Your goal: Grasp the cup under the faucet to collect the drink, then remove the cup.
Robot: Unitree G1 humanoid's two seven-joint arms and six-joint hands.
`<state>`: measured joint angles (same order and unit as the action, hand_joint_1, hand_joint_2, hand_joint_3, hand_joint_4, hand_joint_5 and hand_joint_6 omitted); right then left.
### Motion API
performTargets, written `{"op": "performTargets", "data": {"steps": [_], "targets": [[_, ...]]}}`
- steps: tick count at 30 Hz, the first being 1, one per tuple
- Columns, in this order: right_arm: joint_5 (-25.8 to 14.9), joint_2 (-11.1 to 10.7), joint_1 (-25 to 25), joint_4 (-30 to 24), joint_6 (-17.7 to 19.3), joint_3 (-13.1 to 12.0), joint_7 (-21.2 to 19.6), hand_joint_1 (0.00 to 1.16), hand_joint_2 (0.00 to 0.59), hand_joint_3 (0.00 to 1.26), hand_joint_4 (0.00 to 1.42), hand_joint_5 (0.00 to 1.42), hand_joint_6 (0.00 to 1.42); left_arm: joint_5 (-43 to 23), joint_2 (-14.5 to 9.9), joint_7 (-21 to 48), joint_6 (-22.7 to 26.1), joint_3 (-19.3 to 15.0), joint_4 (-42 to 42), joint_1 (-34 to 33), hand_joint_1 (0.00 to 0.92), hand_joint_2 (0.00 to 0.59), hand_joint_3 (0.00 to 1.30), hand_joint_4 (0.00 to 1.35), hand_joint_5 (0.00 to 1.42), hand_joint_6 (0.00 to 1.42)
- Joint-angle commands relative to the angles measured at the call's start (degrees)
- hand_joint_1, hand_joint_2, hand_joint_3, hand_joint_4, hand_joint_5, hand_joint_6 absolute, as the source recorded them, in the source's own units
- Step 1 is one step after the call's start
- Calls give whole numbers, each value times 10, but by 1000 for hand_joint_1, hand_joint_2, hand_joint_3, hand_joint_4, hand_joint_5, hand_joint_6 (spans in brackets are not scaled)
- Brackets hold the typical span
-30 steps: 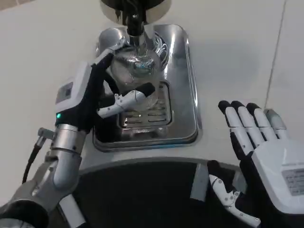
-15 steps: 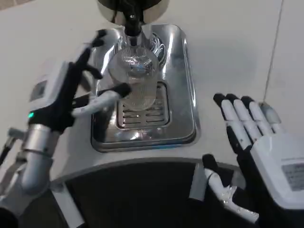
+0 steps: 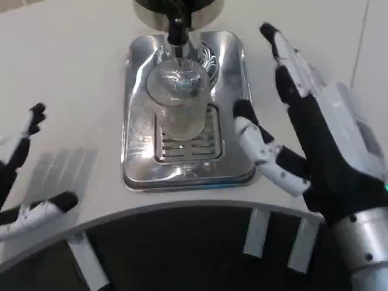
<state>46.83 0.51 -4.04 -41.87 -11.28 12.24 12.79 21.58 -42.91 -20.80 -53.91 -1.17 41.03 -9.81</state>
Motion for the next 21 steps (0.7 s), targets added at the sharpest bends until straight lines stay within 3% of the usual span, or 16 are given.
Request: {"op": "performTargets", "data": {"steps": [1, 6, 10, 21], "targets": [[0, 50, -51, -30, -60, 37, 29, 295, 547, 0, 0, 0, 0, -10, 3, 19, 6, -27, -69, 67, 0, 0, 0, 0, 75, 83], [-34, 82, -89, -38, -119, 65, 32, 303, 548, 0, 0, 0, 0, -16, 19, 27, 13, -52, -115, 107, 0, 0, 0, 0, 42, 58], [-72, 74, -119, -32, -138, 73, 14, 309, 551, 0, 0, 0, 0, -10, 30, 25, 16, -74, -147, 123, 0, 1, 0, 0, 19, 33], [-191, 43, -173, 48, -111, 23, -22, 324, 550, 0, 0, 0, 0, -11, 44, 43, 20, -101, -180, 142, 0, 9, 0, 0, 3, 14]]}}
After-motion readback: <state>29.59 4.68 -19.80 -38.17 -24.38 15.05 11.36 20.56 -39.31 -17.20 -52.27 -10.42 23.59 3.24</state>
